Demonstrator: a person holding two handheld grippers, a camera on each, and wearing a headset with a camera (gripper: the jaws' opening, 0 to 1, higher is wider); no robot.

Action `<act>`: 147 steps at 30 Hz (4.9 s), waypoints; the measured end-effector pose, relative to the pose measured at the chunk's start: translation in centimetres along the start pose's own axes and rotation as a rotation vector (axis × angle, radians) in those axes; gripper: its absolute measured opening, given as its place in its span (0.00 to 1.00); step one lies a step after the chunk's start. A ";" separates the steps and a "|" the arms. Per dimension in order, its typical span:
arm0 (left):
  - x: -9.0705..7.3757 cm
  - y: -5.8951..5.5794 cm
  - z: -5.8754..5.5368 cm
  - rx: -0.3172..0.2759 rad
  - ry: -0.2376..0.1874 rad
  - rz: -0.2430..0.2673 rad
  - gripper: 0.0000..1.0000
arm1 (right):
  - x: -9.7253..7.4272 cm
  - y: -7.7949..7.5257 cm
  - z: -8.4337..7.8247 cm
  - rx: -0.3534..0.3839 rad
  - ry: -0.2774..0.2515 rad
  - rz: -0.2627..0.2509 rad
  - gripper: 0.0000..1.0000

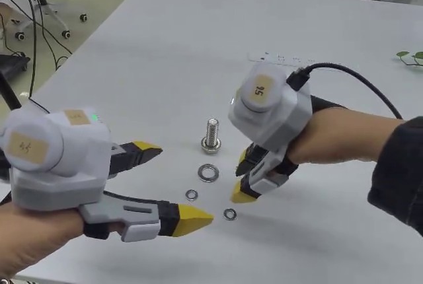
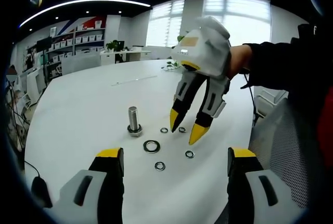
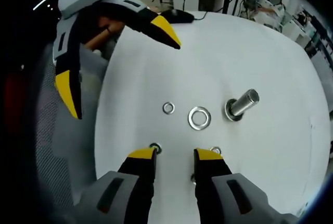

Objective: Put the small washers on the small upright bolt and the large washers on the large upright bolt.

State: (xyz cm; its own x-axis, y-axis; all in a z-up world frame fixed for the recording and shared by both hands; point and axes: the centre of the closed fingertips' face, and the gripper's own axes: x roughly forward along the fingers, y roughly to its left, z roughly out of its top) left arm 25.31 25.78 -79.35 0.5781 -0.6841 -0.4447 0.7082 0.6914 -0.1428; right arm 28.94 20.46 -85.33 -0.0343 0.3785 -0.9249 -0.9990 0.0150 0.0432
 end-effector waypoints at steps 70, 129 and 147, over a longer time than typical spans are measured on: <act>-0.2 0.1 0.1 -0.007 -0.007 0.011 0.80 | 3.6 -3.0 2.5 -0.046 0.099 -0.029 0.23; -0.2 0.0 0.2 -0.002 -0.019 0.008 0.80 | -5.3 -7.7 6.7 -0.053 0.037 -0.114 0.23; -0.4 0.1 0.4 -0.010 -0.026 0.021 0.80 | -3.3 -8.3 6.2 -0.017 0.065 -0.076 0.23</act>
State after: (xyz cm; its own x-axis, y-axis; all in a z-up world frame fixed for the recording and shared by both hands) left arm 25.29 26.07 -78.85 0.6034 -0.6747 -0.4251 0.6916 0.7081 -0.1422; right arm 37.57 24.86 -80.32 0.0405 0.3158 -0.9480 -0.9991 0.0251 -0.0343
